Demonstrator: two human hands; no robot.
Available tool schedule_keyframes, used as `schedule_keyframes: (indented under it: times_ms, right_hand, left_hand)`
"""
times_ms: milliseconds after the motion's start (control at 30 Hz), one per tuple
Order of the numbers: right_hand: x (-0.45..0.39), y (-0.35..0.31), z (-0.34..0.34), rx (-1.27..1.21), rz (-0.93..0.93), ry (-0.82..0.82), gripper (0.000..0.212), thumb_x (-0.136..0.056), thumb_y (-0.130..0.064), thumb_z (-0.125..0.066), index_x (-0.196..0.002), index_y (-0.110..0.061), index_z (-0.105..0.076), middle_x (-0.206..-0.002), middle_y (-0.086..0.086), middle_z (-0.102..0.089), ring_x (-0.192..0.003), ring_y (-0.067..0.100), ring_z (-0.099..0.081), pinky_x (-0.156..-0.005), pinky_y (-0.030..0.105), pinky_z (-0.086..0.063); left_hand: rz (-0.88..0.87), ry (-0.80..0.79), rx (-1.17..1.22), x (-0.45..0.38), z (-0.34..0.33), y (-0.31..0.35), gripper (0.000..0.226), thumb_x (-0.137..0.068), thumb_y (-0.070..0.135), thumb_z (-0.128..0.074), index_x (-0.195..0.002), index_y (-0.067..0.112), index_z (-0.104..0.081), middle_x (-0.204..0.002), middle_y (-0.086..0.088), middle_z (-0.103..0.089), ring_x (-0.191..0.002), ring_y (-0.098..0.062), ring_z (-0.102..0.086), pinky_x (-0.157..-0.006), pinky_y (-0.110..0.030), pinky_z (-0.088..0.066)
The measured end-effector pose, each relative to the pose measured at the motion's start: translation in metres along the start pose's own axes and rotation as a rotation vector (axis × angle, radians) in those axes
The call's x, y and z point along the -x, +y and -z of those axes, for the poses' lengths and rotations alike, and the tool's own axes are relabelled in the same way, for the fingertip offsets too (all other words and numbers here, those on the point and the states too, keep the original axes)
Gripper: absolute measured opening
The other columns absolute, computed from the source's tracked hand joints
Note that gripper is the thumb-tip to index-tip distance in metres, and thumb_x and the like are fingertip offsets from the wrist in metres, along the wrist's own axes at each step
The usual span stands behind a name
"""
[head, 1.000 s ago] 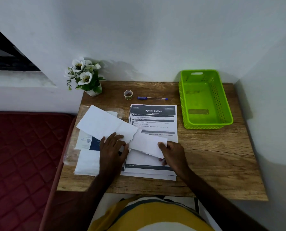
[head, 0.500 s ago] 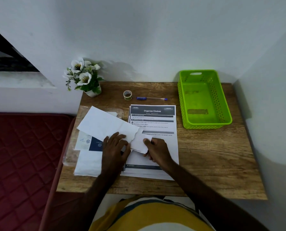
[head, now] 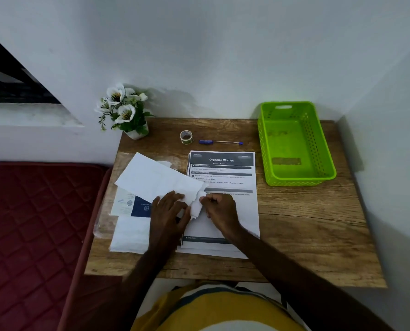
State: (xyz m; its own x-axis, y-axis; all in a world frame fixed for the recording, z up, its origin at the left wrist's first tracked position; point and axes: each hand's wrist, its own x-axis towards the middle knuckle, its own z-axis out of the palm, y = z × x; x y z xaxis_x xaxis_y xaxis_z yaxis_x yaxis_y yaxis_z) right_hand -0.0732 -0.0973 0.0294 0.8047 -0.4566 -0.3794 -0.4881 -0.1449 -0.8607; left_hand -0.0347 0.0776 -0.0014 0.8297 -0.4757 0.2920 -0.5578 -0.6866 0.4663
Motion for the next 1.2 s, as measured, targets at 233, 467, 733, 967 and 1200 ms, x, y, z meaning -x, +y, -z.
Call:
schedule_keyframes:
  times_ms: [233, 467, 733, 967, 1200]
  right_hand:
    - [-0.008, -0.008, -0.02, 0.142, 0.049, 0.041, 0.018, -0.087, -0.029, -0.072, -0.084, -0.014, -0.082, -0.073, 0.001, -0.076, -0.064, 0.011, -0.065, -0.064, 0.032, -0.05]
    - [-0.008, -0.009, -0.019, 0.268, 0.054, 0.029, 0.013, -0.083, -0.031, -0.074, -0.085, -0.021, -0.082, -0.078, -0.002, -0.076, -0.072, 0.014, -0.068, -0.059, 0.026, -0.044]
    - [0.003, -0.002, -0.005, 0.42, 0.057, 0.1, 0.023, -0.079, -0.041, -0.08, -0.083, -0.023, -0.067, -0.081, -0.006, -0.071, -0.075, 0.013, -0.065, -0.064, 0.028, -0.052]
    - [0.002, 0.013, 0.005, 0.273, 0.021, 0.073, 0.015, -0.09, -0.03, -0.064, -0.082, -0.021, -0.073, -0.068, -0.004, -0.071, -0.062, 0.014, -0.068, -0.065, 0.041, -0.061]
    - [0.0, 0.016, 0.016, 0.248, 0.029, 0.03, 0.018, -0.084, -0.036, -0.077, -0.075, -0.022, -0.071, -0.057, -0.005, -0.069, -0.048, 0.009, -0.063, -0.06, 0.038, -0.06]
  left_hand:
    - [0.016, -0.004, 0.012, 0.002, -0.001, 0.005, 0.024, -0.097, 0.037, -0.063, -0.097, 0.016, -0.075, -0.126, -0.005, -0.071, -0.13, -0.025, -0.058, -0.113, -0.056, -0.039]
    - [-0.007, 0.004, -0.015, 0.002, -0.001, 0.001, 0.019, -0.094, 0.034, -0.069, -0.095, 0.016, -0.075, -0.124, -0.006, -0.072, -0.127, -0.024, -0.059, -0.115, -0.052, -0.037]
    - [-0.06, -0.001, -0.032, 0.004, -0.005, 0.002, 0.026, -0.096, 0.036, -0.063, -0.107, 0.017, -0.076, -0.126, -0.007, -0.07, -0.123, -0.027, -0.061, -0.113, -0.056, -0.036]
    - [-0.076, -0.014, -0.009, 0.0, -0.003, -0.004, 0.02, -0.095, 0.032, -0.066, -0.106, 0.021, -0.078, -0.127, -0.004, -0.069, -0.119, -0.026, -0.061, -0.105, -0.052, -0.043]
    - [-0.02, -0.076, 0.108, -0.013, 0.005, -0.022, 0.015, -0.091, 0.033, -0.069, -0.099, 0.025, -0.079, -0.121, 0.009, -0.072, -0.115, -0.015, -0.063, -0.101, -0.036, -0.04]
